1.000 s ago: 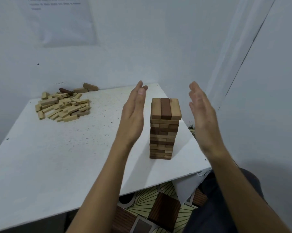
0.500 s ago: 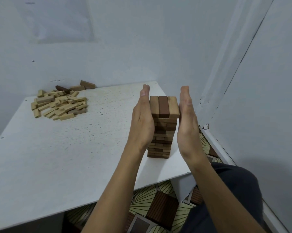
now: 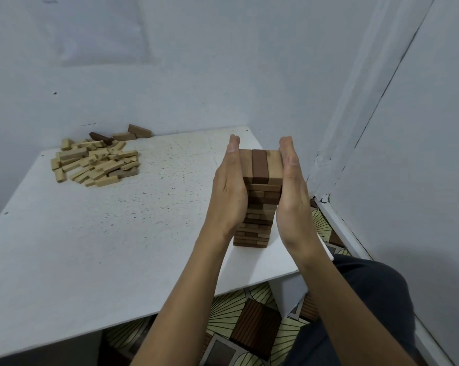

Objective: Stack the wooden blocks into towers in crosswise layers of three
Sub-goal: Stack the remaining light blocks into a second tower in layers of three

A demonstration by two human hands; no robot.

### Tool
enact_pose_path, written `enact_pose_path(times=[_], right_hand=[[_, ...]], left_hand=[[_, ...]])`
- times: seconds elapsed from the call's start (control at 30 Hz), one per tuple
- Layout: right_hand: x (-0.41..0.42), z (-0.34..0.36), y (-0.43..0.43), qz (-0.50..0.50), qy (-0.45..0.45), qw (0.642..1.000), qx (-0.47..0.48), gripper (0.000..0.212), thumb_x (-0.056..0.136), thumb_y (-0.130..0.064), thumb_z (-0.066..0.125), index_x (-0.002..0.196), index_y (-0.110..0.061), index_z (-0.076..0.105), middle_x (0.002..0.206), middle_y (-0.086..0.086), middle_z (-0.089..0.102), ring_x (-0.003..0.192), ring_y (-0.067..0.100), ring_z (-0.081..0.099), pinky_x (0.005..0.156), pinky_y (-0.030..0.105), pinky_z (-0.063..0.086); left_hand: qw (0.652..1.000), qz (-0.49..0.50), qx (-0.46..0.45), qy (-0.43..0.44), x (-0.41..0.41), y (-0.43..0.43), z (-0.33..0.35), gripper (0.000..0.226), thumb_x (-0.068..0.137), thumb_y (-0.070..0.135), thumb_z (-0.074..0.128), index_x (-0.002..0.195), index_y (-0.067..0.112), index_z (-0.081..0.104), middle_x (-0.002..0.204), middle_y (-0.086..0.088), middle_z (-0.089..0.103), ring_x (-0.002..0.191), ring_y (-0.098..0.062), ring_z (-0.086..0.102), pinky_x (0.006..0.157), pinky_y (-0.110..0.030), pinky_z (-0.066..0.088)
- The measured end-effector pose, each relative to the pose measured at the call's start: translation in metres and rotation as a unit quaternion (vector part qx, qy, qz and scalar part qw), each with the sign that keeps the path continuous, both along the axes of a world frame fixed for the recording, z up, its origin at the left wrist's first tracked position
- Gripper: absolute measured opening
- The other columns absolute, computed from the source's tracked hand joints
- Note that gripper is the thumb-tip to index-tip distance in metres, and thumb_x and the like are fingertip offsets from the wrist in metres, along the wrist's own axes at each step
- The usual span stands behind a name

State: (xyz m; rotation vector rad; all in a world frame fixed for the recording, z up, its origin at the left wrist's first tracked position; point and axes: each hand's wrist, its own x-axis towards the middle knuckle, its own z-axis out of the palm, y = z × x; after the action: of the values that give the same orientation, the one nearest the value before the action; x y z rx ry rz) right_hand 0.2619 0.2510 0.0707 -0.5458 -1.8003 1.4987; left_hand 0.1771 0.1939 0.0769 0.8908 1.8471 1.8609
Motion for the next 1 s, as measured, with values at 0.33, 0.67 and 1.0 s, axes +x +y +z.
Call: enact_pose_path(times=[0.33,0.67,1.0], right_hand=[[0.000,-0.001,0.000,0.003,-0.002,1.000,0.003,0.069,0.095,-0.060,0.013,0.158,-0.031,0.013,0.163,-0.018,0.015,0.146,-0.008,0.012,0.110,0.001,0.011],[-0.001,-0.003,0.000,-0.005,-0.004,1.000,0.009,0.070,0.095,-0.060,0.015,0.158,-0.030,0.015,0.163,-0.018,0.016,0.145,-0.009,0.013,0.111,0.001,0.012],[0.019,0.001,0.036,0.056,0.015,0.996,0.063,0.083,0.088,-0.046,0.064,0.156,-0.036,0.018,0.154,-0.010,0.039,0.141,0.002,0.036,0.118,0.030,0.031]], left_hand=[[1.000,0.001,-0.001,0.015,-0.001,0.003,-0.005,0.060,0.104,0.052,0.014,0.156,0.025,0.027,0.145,0.029,0.040,0.115,0.036,0.025,0.094,0.008,0.017],[0.999,0.011,0.016,0.030,0.005,0.003,-0.001,0.078,0.091,0.063,0.015,0.156,0.022,0.025,0.159,0.014,0.031,0.139,0.013,0.023,0.104,0.003,0.018],[0.994,-0.087,0.021,0.063,-0.025,-0.017,-0.001,0.090,0.083,0.060,0.065,0.156,0.037,0.017,0.150,0.022,0.041,0.137,0.010,0.035,0.112,-0.018,0.030]])
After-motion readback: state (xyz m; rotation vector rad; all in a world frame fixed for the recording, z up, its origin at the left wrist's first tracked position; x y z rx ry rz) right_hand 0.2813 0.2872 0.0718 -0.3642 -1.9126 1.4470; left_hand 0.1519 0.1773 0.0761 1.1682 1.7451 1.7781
